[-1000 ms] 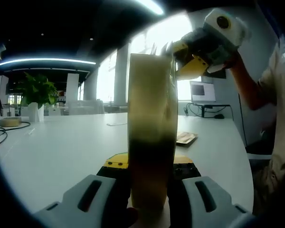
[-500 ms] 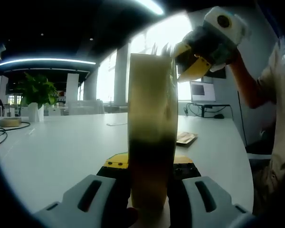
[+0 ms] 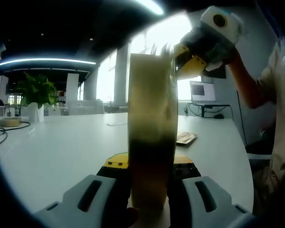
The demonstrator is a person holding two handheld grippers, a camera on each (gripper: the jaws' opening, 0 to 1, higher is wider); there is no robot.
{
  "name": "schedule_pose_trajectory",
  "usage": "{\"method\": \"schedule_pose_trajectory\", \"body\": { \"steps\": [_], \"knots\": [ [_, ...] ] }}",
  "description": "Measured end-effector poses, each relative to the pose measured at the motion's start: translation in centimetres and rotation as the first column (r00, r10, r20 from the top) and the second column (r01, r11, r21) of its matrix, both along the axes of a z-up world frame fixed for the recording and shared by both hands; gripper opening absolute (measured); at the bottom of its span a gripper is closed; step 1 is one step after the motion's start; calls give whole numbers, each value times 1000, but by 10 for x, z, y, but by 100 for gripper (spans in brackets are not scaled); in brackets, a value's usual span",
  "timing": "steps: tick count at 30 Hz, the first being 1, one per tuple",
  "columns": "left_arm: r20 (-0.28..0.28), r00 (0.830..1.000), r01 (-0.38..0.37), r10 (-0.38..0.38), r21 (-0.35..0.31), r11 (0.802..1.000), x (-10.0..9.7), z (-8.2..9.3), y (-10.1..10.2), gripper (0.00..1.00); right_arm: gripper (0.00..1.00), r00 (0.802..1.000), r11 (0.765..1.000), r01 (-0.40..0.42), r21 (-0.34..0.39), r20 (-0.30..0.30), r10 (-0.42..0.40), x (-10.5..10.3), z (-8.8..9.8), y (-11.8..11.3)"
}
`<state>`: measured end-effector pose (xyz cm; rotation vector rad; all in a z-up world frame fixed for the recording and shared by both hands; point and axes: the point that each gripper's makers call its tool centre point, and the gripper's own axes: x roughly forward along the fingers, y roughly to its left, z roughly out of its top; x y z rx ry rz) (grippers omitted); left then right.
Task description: Extract single mask from mask box in order stack masks on table
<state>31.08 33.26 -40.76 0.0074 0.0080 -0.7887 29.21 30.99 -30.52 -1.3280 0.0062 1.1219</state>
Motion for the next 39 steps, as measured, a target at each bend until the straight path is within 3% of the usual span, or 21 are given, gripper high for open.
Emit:
{"method": "schedule_pose_trajectory", "body": {
  "steps": [7, 17, 26, 39],
  "knots": [
    [0, 1000, 0, 0, 0, 1000, 0, 0, 0, 19, 0, 999, 999, 30, 40, -33, -28, 4, 4, 2],
    [0, 1000, 0, 0, 0, 1000, 0, 0, 0, 19, 0, 999, 999, 35, 39, -14, -34, 6, -2, 6],
    [0, 1000, -2, 2, -1, 1000, 0, 0, 1, 19, 0, 999, 999, 32, 26, 40, -33, 9, -2, 10],
    [0, 1000, -1, 1, 0, 1000, 0, 0, 1, 19, 0, 998, 997, 38, 70, 55, -42, 9, 6, 7]
  ]
}}
